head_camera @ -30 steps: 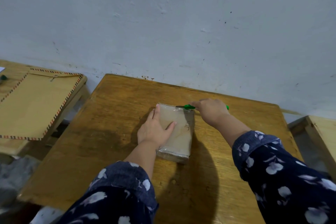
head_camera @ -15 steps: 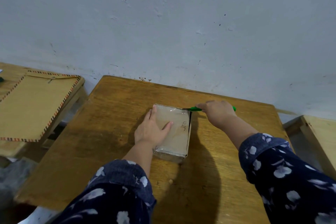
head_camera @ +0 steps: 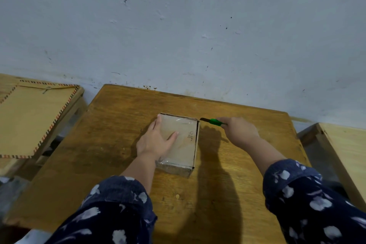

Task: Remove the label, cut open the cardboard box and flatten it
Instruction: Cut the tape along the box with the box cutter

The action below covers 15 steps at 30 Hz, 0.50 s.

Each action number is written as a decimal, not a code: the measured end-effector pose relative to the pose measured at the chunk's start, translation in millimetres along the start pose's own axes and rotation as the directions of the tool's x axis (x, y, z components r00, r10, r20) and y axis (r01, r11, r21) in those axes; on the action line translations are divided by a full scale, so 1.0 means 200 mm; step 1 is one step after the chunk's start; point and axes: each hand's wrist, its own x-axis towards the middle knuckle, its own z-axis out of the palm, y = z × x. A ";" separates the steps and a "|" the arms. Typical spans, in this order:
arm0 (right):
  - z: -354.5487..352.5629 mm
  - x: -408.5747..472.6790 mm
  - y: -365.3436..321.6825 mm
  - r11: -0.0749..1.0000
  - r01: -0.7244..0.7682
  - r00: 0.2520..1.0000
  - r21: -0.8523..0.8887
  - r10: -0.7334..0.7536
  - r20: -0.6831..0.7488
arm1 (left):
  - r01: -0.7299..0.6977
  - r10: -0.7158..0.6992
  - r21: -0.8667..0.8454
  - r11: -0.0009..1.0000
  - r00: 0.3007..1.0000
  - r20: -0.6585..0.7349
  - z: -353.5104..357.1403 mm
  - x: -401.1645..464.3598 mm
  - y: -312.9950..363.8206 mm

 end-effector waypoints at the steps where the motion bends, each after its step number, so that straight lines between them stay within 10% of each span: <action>1: 0.02 -0.01 -0.01 0.998 -0.010 1.000 0.062 0.010 0.009 | -0.001 0.002 -0.012 1.000 1.000 0.022 0.00 0.00 0.00; 7: 0.14 -0.09 -0.12 0.931 -0.071 0.992 0.359 0.027 0.125 | 0.139 -0.016 -0.450 0.882 0.964 0.266 -0.06 0.02 -0.06; 15: 0.15 -0.32 -0.36 0.960 0.006 0.997 0.279 -0.026 0.070 | -0.446 0.427 0.067 0.892 0.883 0.198 -0.14 -0.17 -0.38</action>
